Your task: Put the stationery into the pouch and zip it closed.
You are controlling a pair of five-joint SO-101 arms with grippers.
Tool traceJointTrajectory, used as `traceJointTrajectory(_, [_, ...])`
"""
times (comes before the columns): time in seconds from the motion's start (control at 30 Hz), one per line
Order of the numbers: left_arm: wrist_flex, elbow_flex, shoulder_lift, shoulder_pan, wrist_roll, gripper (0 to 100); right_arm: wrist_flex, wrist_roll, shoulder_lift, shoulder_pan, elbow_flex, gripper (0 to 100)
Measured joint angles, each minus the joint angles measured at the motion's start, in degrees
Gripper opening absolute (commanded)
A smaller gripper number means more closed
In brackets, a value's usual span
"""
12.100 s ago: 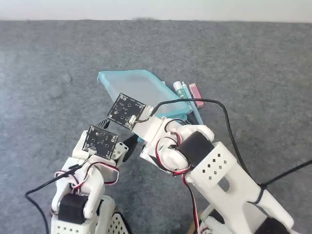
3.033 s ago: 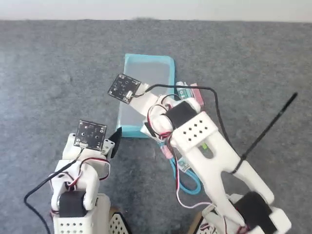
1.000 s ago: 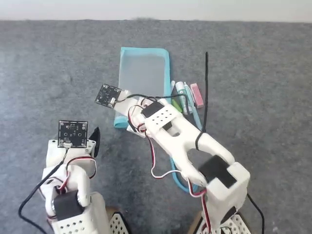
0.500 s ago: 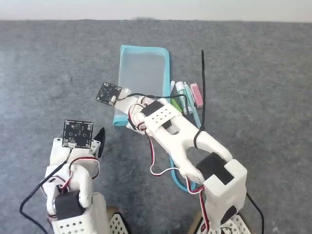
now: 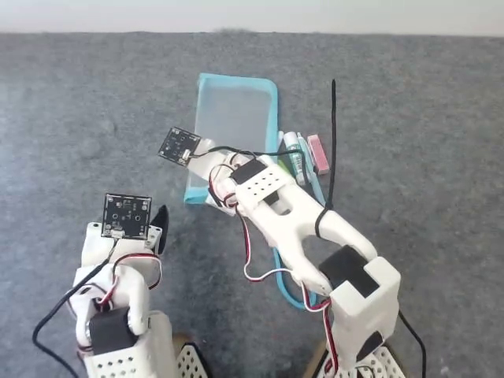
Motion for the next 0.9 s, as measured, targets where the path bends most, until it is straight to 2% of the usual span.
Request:
traceJointTrajectory(0.17, [0.0, 0.9, 0.0, 0.0, 0.0, 24, 2.1, -1.2, -5.5, 0.1, 2.9, 0.7])
traceJointTrajectory(0.37, [0.0, 0.9, 0.0, 0.1, 0.0, 25, 3.0, -2.7, -19.9, 0.1, 13.7, 0.6])
traceJointTrajectory(0.6, [0.0, 2.6, 0.0, 3.4, 0.0, 29, 8.2, -4.6, -33.9, 0.1, 17.2, 0.6])
traceJointTrajectory(0.9, [0.0, 2.6, 0.0, 6.0, 0.0, 29, 11.4, -5.5, -38.0, 0.1, 17.2, 0.6])
